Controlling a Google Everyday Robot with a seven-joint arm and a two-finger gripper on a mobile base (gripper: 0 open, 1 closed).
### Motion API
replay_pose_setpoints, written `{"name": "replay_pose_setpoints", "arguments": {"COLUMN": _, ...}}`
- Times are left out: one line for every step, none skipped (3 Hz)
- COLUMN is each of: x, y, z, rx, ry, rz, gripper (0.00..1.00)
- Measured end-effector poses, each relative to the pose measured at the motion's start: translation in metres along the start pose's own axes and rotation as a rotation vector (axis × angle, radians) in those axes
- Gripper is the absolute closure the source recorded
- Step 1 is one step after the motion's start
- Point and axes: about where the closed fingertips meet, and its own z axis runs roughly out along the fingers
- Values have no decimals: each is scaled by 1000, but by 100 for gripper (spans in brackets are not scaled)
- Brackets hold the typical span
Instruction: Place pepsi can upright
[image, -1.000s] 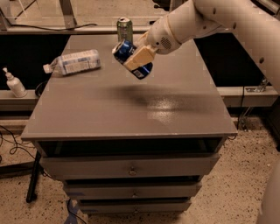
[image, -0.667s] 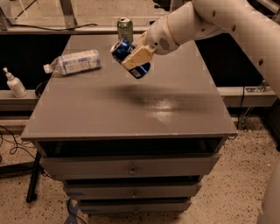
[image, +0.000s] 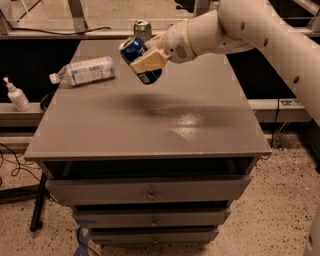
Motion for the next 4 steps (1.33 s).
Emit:
{"name": "replay_pose_setpoints", "arguments": {"x": -7, "y": -3, "z": 26, "rx": 27, "ry": -95, "rz": 25, "gripper": 100}}
{"name": "replay_pose_setpoints", "arguments": {"x": -9, "y": -4, "z": 64, "rx": 43, "ry": -180, "rz": 27, "gripper": 100}}
{"name": "replay_pose_setpoints", "arguments": {"x": 0, "y": -10, "z": 86, "rx": 66, "ry": -275, "rz": 37, "gripper": 100}}
{"name": "replay_pose_setpoints", "arguments": {"x": 18, "y": -7, "z": 91, "rx": 78, "ry": -323, "rz": 54, "gripper": 100}}
